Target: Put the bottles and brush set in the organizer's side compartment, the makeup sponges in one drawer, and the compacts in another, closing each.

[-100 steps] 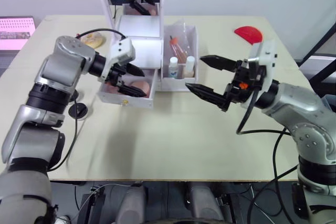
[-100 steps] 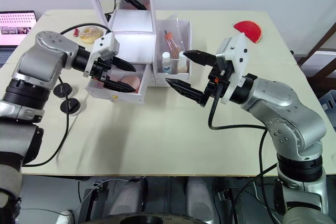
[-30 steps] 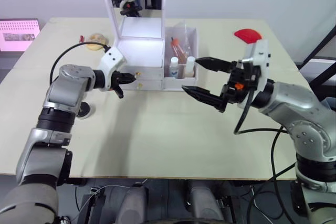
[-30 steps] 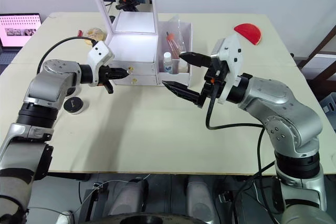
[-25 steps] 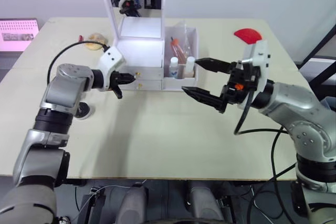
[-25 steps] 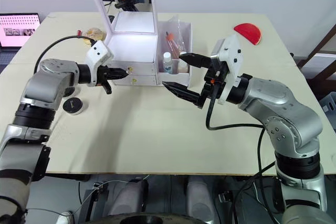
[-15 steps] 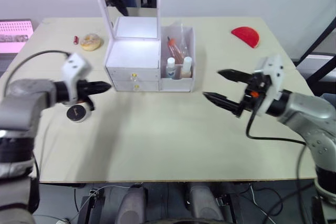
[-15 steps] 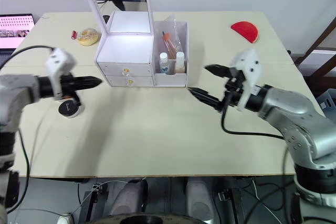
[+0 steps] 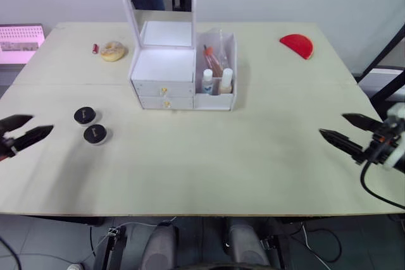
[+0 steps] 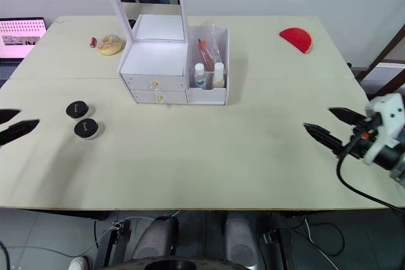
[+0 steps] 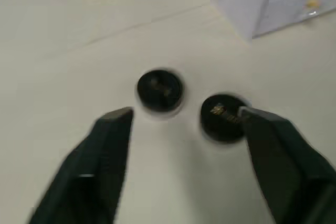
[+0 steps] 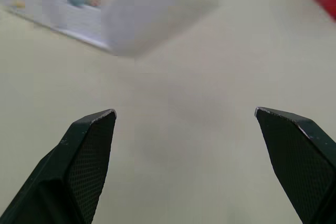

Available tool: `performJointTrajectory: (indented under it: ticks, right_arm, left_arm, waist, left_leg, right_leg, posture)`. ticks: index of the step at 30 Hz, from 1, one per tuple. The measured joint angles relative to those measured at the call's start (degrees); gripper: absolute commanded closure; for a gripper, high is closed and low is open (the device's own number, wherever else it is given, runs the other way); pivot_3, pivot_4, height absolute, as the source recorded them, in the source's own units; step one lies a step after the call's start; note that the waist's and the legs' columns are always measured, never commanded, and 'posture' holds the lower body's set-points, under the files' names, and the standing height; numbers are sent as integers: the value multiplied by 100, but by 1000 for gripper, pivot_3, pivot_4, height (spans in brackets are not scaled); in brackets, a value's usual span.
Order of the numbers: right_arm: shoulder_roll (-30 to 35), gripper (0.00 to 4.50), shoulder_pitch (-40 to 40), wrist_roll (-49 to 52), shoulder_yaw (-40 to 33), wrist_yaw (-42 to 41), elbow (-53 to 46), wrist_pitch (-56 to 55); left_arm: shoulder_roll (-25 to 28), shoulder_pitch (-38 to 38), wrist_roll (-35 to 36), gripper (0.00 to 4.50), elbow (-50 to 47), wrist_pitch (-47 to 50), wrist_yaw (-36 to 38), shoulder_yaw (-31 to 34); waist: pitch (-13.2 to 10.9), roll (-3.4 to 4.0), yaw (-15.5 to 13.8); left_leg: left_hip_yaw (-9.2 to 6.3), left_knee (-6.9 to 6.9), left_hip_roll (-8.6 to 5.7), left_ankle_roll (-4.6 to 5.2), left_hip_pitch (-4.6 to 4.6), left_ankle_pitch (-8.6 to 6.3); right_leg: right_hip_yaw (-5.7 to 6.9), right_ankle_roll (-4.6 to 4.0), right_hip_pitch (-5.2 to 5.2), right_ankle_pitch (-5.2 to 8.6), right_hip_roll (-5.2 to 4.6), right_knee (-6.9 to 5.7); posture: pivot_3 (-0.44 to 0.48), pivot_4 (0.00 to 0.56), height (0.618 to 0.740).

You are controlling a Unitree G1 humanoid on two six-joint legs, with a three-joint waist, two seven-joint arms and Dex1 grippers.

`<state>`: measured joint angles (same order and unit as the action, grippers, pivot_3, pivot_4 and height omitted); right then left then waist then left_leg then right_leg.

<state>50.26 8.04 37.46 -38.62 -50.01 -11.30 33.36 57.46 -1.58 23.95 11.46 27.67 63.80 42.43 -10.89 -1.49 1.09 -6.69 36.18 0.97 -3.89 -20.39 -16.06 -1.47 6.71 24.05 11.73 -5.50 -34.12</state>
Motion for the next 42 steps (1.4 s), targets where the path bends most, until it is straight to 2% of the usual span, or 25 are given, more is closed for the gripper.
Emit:
performJointTrajectory:
  ticks: [7, 14, 19, 25, 29, 31, 34, 38, 40, 42]
  right_arm:
    - [50, 0, 126, -153, -479, -623, 1084, -596]
    - [49, 0, 103, -149, -483, -697, 986, -614]
    - [46, 0, 60, -121, -460, -597, 728, -515]
    - [45, 0, -337, 167, -22, -318, -66, -46]
    - [44, 0, -1048, 453, 616, -22, -603, 378]
    - [-21, 0, -1636, 538, 1091, 182, -803, 534]
    - [-249, 0, -2270, 665, 1741, 372, -1105, 673]
    - [-443, 0, -2632, 662, 2314, 454, -1130, 777]
    - [-530, 0, -2908, 656, 2585, 455, -1095, 812]
    - [-590, 0, -3087, 660, 2835, 437, -1116, 850]
  left_arm:
    - [212, -118, -6, 32, 661, -545, 211, 135]
    - [212, 27, -5, 32, 985, -848, 231, 87]
    - [115, 204, 13, 32, 861, -895, 114, -185]
    - [-1066, 80, 93, 32, -1008, -389, -741, -1153]
    - [-2337, 110, 119, 32, -2499, 178, -2025, -2059]
    - [-3174, 222, -244, 32, -3018, 262, -3009, -2603]
    - [-4229, 416, -847, 32, -3287, 142, -4174, -3434]
    - [-4980, 493, -1644, 32, -3272, -292, -5326, -3944]
    - [-5526, 646, -2085, 32, -3006, -685, -5971, -4204]
    - [-5821, 808, -2402, 32, -2740, -980, -6395, -4492]
  waist:
    - [0, 2, 2]
    - [-1, 3, 35]
    - [-1, 4, 7]
    - [3, 11, -16]
    - [4, 15, -9]
    - [5, 17, -10]
    - [7, 10, -40]
    - [8, 13, -56]
    - [9, 13, -66]
    - [9, 12, -80]
  left_leg:
    - [2, -3, 0, -1, 3, 0]
    - [2, -2, 1, -1, 3, 0]
    - [2, -4, 1, -1, 2, 0]
    - [2, 0, 1, -2, 4, 0]
    - [4, 10, -1, -4, 5, 1]
    - [3, 10, -1, -4, 6, 2]
    - [-5, 8, -1, -4, 10, 2]
    - [-7, 13, -4, -5, 9, 2]
    - [-7, 21, -6, -5, 10, 2]
    - [-8, 27, -6, -4, 8, 2]
  right_leg:
    - [0, 1, 0, 0, -2, -2]
    - [0, 1, 1, 0, -2, -4]
    - [0, 1, 1, 0, -2, -3]
    - [-1, 3, -6, -3, -2, -5]
    - [-6, -14, -19, -20, -3, -5]
    - [-6, -11, -42, -22, -2, 0]
    - [-3, -10, -57, -21, 3, 2]
    - [-2, -10, -55, -20, 2, 11]
    - [-3, -10, -55, -21, 2, 14]
    - [-2, -9, -55, -21, 2, 14]
  posture:
    - [0, 150, 739]
    - [0, 150, 739]
    - [0, 150, 739]
    - [0, 150, 739]
    - [0, 150, 739]
    - [0, 150, 739]
    - [0, 150, 739]
    - [0, 150, 739]
    - [0, 150, 739]
    - [0, 150, 739]
